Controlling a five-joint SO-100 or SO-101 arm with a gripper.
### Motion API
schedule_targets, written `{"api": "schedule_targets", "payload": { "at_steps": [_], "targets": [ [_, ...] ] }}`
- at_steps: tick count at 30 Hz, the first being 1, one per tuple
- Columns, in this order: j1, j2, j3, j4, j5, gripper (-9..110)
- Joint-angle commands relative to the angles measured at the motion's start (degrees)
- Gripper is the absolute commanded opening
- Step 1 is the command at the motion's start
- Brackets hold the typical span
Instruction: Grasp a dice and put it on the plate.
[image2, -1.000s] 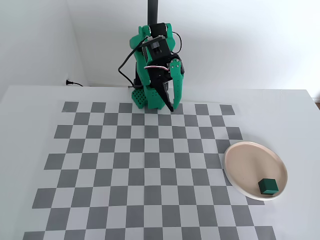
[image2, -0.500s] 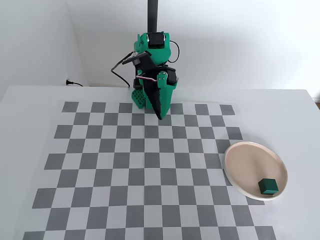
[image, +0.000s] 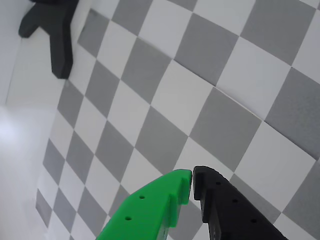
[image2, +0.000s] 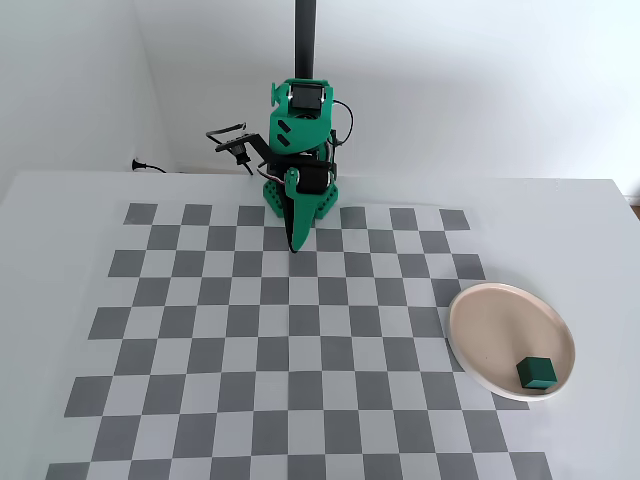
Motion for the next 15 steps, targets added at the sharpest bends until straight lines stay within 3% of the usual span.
{"api": "schedule_targets", "payload": {
  "at_steps": [1,7,15],
  "targets": [
    [0.35,0.44,0.09,1.23,6.06,-4],
    [4.13,0.26,7.73,-2.55,18.81,-4],
    [0.18,0.35,14.85,-3.52,20.3,-4]
  ]
}}
